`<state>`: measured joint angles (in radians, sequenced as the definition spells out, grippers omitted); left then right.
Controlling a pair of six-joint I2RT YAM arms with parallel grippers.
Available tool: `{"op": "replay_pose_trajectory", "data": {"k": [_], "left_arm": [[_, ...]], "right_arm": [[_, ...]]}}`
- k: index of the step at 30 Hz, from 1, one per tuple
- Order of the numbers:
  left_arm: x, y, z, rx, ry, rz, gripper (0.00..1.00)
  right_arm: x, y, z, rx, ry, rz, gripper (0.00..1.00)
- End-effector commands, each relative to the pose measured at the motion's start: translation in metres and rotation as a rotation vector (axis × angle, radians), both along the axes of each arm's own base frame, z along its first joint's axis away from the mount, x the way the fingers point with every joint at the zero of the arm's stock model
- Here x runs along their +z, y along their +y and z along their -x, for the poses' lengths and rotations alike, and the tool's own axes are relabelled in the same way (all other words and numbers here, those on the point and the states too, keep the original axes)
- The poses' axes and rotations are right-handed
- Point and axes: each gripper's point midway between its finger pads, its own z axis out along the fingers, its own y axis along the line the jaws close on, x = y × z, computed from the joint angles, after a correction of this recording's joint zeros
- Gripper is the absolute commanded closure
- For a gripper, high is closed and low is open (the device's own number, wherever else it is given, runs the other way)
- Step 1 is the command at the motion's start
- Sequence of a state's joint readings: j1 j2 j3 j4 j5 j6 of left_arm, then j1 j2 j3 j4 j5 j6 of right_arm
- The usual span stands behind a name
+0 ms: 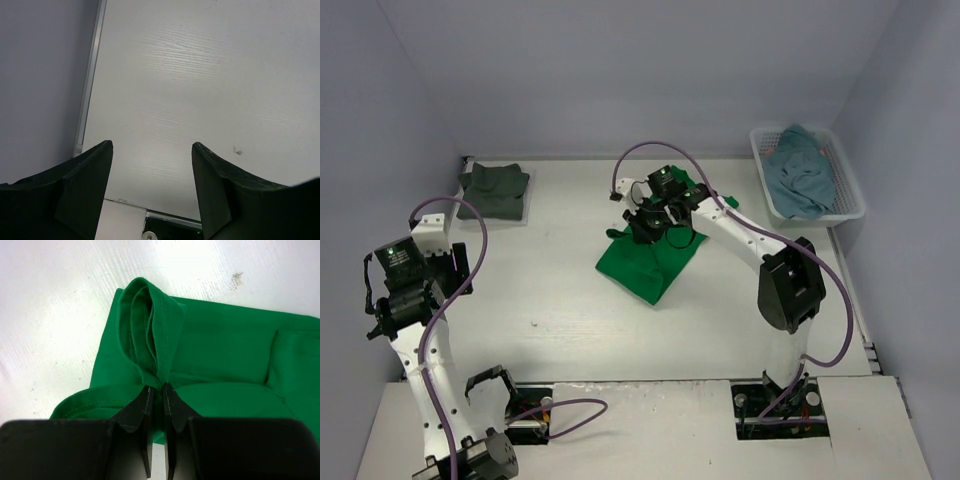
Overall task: Fold and stack the t-shirts
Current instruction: Fold the tshirt
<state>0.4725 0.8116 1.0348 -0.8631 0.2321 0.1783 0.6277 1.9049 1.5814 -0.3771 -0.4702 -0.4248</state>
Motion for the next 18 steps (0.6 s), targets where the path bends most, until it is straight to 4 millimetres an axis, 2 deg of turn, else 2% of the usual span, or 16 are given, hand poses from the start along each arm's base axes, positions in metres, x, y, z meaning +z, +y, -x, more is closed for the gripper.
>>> {"op": "replay_pose_trajectory", "data": {"k": [1, 9, 16, 18], "left_arm": [[0.012, 0.003, -0.009, 0.002, -0.054, -0.007, 0.41], [0.013, 0.003, -0.009, 0.003, -0.057, 0.000, 0.41], [0.012, 0.004, -0.009, 0.005, -0.057, 0.002, 0.41], [0.012, 0.004, -0.009, 0.008, -0.059, 0.003, 0.41]], "right_arm": [[0.051, 0.006, -0.004, 0.054, -0.079, -0.115, 1.00], [0.022, -0.020, -0.030, 0.027, -0.015, -0.118, 1.00], [0.011, -0.044, -0.056, -0.001, 0.006, -0.143, 1.00], [0.002, -0.046, -0.059, 0.006, 0.025, -0.150, 1.00]]}}
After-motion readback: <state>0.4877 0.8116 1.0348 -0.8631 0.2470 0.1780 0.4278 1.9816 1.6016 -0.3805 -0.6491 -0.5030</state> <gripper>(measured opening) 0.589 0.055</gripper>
